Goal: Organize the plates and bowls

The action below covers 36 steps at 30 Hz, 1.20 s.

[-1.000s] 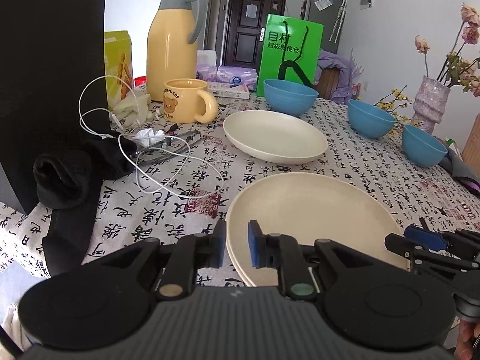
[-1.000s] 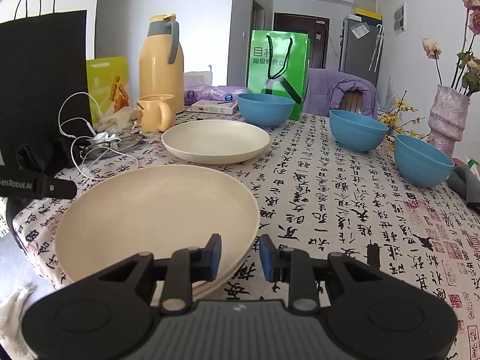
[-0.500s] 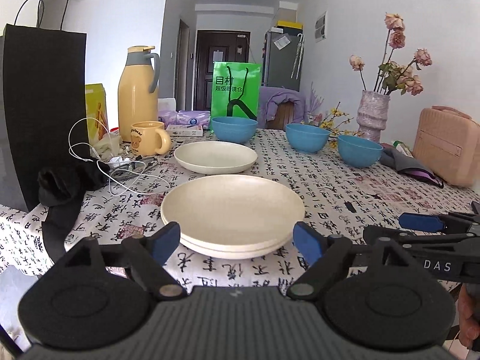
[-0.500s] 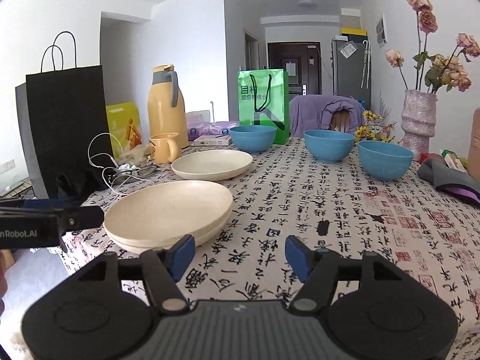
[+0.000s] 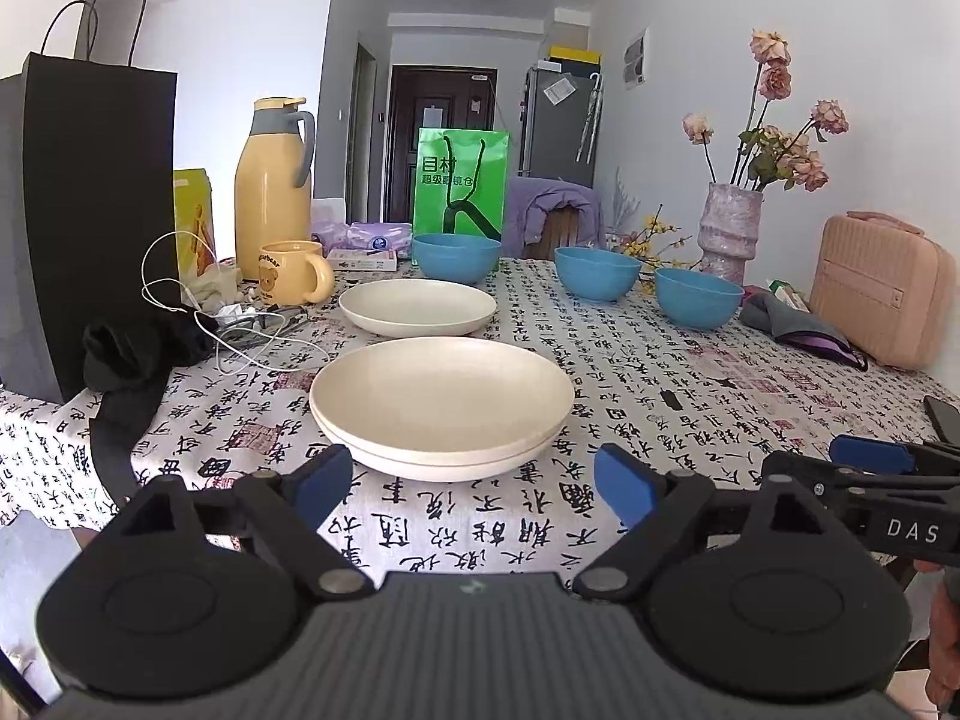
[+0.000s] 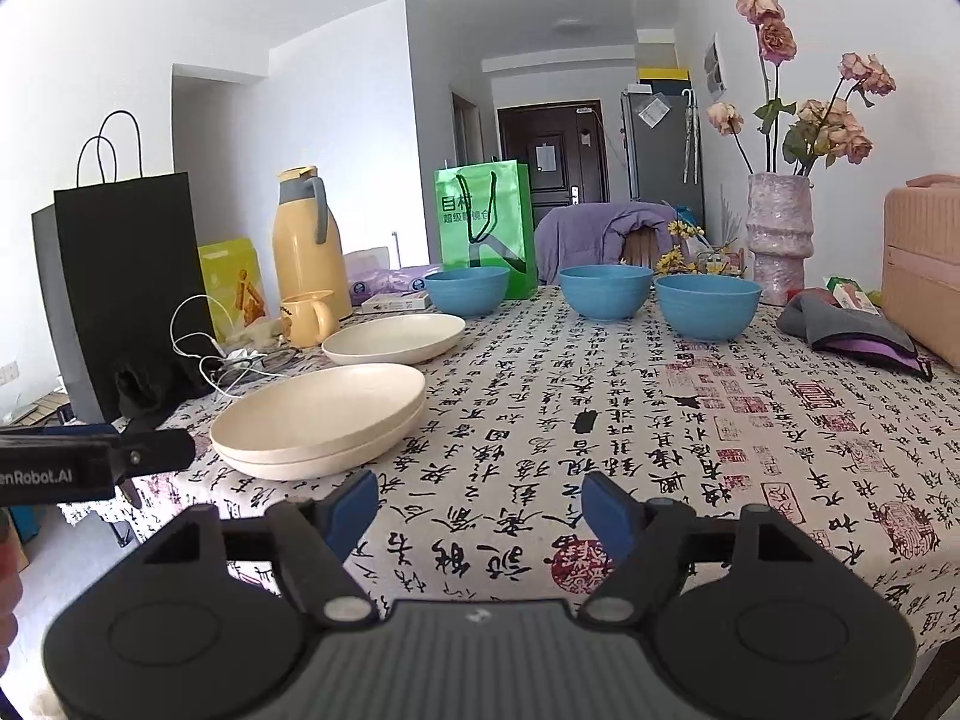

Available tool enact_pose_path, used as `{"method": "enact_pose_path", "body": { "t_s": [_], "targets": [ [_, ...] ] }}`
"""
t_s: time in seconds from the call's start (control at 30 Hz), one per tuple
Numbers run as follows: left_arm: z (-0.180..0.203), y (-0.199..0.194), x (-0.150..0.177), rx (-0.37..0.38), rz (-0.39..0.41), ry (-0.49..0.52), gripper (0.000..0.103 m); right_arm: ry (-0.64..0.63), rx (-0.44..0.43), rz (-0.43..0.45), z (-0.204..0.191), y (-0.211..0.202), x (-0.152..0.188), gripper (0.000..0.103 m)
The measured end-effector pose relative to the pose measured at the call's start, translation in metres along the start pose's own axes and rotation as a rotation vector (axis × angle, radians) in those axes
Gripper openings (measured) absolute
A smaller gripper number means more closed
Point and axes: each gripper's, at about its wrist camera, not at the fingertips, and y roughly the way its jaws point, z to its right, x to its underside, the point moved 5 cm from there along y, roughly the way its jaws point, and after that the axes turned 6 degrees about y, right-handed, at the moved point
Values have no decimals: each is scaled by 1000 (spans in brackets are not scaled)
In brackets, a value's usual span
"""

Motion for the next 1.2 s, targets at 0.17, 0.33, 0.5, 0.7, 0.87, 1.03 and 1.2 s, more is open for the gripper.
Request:
{"method": "enact_pose_path", "body": {
  "t_s": [0.17,0.33,0.5,0.7,0.87,1.03,1.2],
  "targets": [
    [-9,16,-9,-19,-3,-23,90,-2,-6,-13,-2,13,-3,74],
    [-33,57,-42,-32,-14,-53,89,24,-26,-56,-2,48,-24,74],
    [-71,132,-81,-52,-97,-53,83,47,-81,-95,4,106,-73,74],
    [-120,236,-121,0,-211,-125,67,24,-148,-178,6,204,-141,73],
    [-140,317,-126,-12,-331,-116,50,-5,-187,-294,-11,306,-174,66],
    [-151,363,-124,-45,-386,-101,47,-18,-183,-428,-25,399,-169,53],
    [-155,388,-123,-48,-414,-81,40,39,-175,-497,-26,452,-154,47]
  ]
}}
